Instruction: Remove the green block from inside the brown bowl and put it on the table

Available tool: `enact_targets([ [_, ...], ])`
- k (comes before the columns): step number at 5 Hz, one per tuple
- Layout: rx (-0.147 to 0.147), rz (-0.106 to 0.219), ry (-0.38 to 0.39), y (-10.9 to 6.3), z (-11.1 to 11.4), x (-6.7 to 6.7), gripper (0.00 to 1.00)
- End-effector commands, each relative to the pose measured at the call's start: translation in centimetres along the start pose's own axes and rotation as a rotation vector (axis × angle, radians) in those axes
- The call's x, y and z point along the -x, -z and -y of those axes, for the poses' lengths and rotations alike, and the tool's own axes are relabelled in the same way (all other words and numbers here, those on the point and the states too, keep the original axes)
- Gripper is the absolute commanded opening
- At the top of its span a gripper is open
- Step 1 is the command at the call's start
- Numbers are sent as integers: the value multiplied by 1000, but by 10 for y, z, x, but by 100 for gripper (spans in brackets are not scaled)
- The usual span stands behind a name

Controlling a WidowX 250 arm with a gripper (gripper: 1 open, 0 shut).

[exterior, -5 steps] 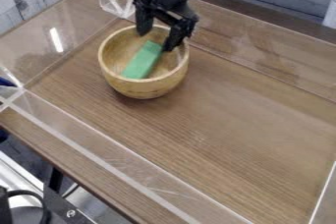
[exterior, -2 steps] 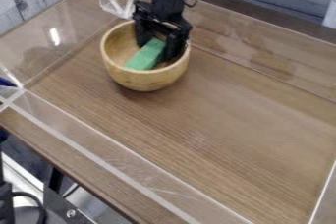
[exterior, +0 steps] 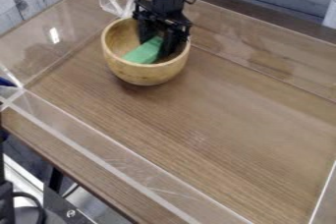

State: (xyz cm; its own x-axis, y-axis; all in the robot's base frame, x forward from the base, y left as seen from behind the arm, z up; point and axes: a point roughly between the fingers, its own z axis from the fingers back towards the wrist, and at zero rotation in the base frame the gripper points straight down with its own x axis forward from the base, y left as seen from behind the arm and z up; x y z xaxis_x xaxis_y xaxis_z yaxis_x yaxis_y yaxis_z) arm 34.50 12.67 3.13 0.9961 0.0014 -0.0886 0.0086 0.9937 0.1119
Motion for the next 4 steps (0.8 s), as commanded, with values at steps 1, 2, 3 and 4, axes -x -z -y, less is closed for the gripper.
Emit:
enact_targets([
  [1, 5, 54, -20, -15, -3, -3, 0],
  [2, -13, 83, -8, -35, 1, 2, 0],
  [3, -31, 116, 6, -58, 7, 8, 0],
  [4, -18, 190, 37, -81, 16, 17, 0],
])
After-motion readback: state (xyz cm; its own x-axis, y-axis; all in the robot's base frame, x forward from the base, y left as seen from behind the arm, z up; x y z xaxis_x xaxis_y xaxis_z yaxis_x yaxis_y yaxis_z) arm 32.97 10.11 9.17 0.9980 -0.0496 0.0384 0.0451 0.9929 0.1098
